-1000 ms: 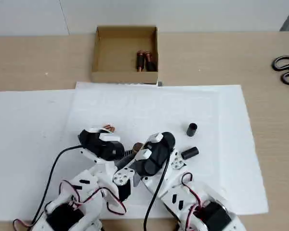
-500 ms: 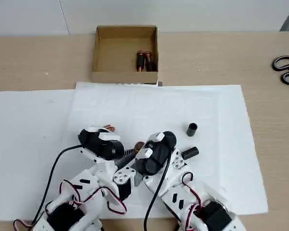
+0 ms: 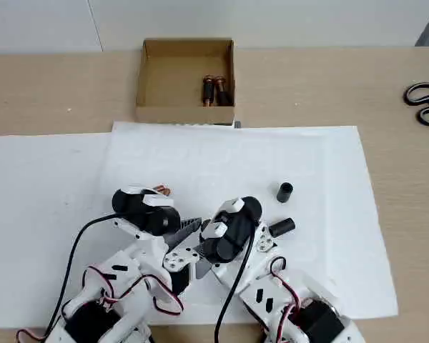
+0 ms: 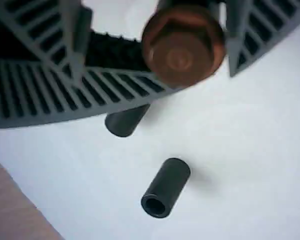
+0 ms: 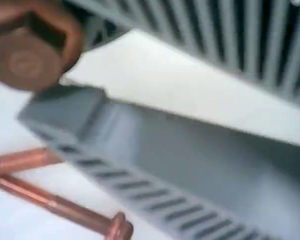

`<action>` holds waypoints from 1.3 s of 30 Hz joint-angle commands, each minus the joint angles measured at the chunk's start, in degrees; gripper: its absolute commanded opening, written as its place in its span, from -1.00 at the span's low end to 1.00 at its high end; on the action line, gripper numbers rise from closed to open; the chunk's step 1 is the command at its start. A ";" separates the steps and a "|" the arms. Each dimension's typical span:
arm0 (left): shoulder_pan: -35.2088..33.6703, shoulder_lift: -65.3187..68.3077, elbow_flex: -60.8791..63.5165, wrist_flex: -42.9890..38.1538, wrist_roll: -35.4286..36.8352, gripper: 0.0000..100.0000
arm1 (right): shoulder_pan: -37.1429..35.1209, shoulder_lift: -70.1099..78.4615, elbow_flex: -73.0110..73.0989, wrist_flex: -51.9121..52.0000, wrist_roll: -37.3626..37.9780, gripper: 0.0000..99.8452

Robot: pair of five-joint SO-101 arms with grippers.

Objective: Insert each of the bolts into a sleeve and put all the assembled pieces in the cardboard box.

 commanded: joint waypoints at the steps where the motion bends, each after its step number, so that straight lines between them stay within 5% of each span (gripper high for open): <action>1: -1.32 0.26 -4.09 0.35 -2.73 -0.60 | -0.04 -0.22 -0.70 -1.45 0.00 -0.99; 11: -3.08 0.00 -11.21 -0.97 -2.81 -0.72 | 0.22 -0.22 -0.62 -1.45 0.00 -0.99; 14: -8.53 0.00 -12.18 -4.13 -2.99 -1.00 | 0.31 -0.22 -0.62 -1.45 0.00 -0.99; 19: -19.43 0.00 -11.21 -3.87 -5.45 -0.99 | 0.75 -0.22 -0.62 -1.36 0.00 -0.99; 28: -35.16 -0.09 5.05 -4.92 -15.30 -0.99 | 17.45 0.48 -0.88 0.22 -2.46 -0.99; 34: -37.63 -0.09 13.32 -7.21 -15.03 -0.99 | 27.65 0.48 -2.99 3.56 -3.69 -0.99; 39: -37.36 -0.09 15.16 -7.30 -14.95 -0.99 | 28.97 0.57 -5.54 3.56 -6.68 -0.99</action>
